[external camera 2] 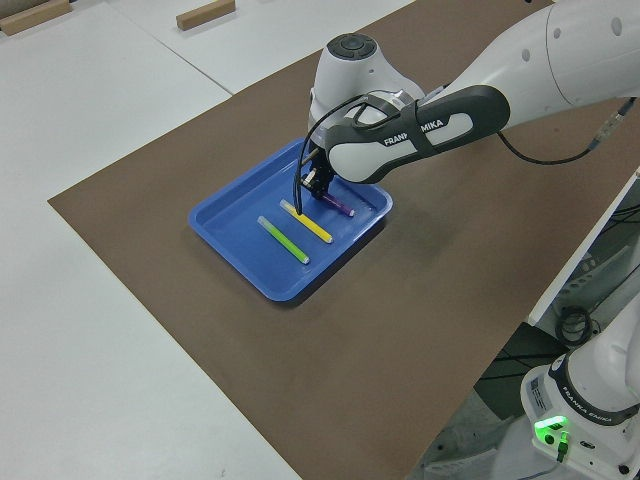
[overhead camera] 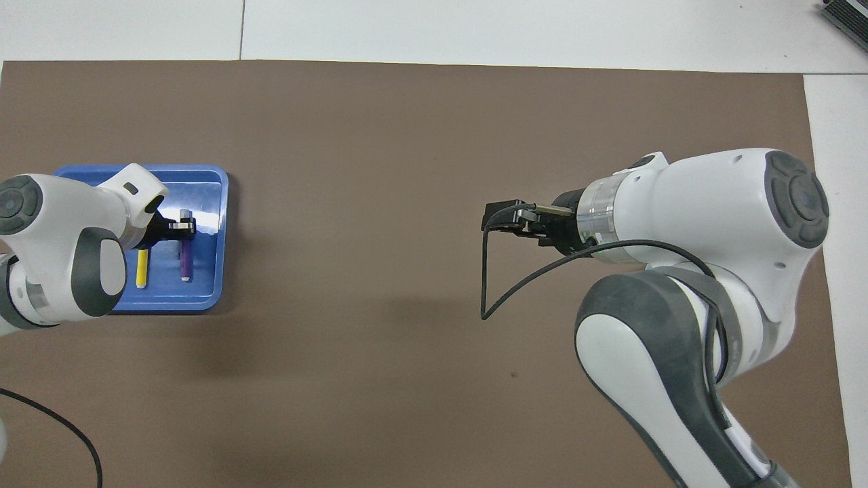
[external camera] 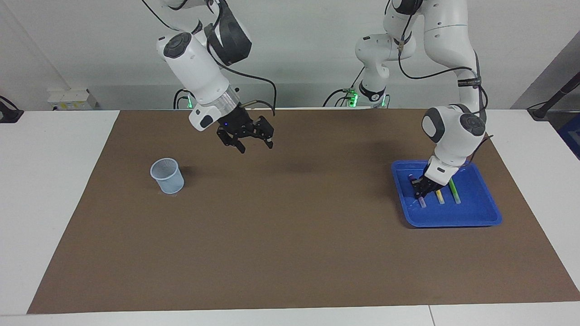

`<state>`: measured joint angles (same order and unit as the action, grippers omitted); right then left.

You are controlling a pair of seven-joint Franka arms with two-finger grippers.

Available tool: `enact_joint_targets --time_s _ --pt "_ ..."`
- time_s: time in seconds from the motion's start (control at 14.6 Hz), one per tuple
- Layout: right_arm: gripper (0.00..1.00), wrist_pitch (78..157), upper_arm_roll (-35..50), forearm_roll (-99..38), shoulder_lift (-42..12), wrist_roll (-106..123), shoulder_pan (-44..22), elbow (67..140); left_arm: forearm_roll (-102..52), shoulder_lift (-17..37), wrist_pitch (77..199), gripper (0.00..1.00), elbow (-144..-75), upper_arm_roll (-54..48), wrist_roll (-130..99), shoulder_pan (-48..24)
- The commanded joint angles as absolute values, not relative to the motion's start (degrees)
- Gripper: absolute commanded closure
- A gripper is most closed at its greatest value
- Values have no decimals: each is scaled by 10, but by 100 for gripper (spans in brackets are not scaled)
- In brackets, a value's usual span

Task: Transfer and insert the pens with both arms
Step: 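Close the left gripper on the purple pen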

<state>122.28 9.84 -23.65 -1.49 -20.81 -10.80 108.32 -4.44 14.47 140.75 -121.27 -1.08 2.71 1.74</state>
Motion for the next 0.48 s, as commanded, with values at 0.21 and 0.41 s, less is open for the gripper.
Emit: enact_joint_targets --time_s 0.21,0.41 --pt "0 1232 98 -250 -13 -215 -113 1086 -54 150 1395 100 -1210 -9 36 21" --pt "0 1232 98 -250 -13 -214 -113 1086 -54 147 1344 100 -1184 -8 29 18"
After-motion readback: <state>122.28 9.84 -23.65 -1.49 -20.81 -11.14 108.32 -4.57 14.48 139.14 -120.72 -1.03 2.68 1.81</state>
